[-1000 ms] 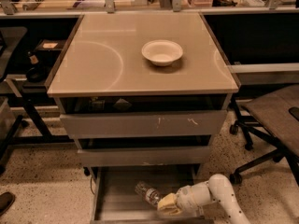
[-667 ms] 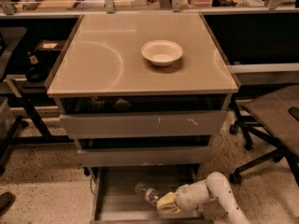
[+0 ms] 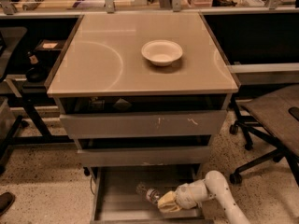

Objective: Place water bottle into bottom drawer

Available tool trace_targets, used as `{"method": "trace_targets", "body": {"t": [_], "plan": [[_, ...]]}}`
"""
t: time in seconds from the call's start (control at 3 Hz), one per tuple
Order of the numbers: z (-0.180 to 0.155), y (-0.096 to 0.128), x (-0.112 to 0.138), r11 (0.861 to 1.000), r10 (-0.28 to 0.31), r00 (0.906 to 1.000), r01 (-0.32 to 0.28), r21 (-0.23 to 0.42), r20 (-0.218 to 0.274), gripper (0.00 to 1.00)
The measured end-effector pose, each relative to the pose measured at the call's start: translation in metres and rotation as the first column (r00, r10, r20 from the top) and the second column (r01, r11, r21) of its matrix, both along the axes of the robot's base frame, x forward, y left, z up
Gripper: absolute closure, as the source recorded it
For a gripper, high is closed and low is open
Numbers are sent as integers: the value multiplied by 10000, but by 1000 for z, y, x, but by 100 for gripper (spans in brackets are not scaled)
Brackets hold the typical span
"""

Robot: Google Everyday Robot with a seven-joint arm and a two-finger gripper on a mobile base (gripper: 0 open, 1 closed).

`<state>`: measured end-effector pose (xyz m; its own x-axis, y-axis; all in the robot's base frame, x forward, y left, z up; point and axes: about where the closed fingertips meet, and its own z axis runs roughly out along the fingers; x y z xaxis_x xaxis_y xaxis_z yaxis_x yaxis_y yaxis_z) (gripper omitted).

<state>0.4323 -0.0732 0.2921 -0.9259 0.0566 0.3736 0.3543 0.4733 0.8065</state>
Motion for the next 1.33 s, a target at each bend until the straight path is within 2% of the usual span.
{"method": "trace_targets", "body": {"t": [0.67, 1.33], "plan": [[-26, 3, 16, 9997, 192, 9997, -195, -176, -171, 100], [-50, 8, 21, 9986, 380, 9990, -372, 386, -217, 100]]}}
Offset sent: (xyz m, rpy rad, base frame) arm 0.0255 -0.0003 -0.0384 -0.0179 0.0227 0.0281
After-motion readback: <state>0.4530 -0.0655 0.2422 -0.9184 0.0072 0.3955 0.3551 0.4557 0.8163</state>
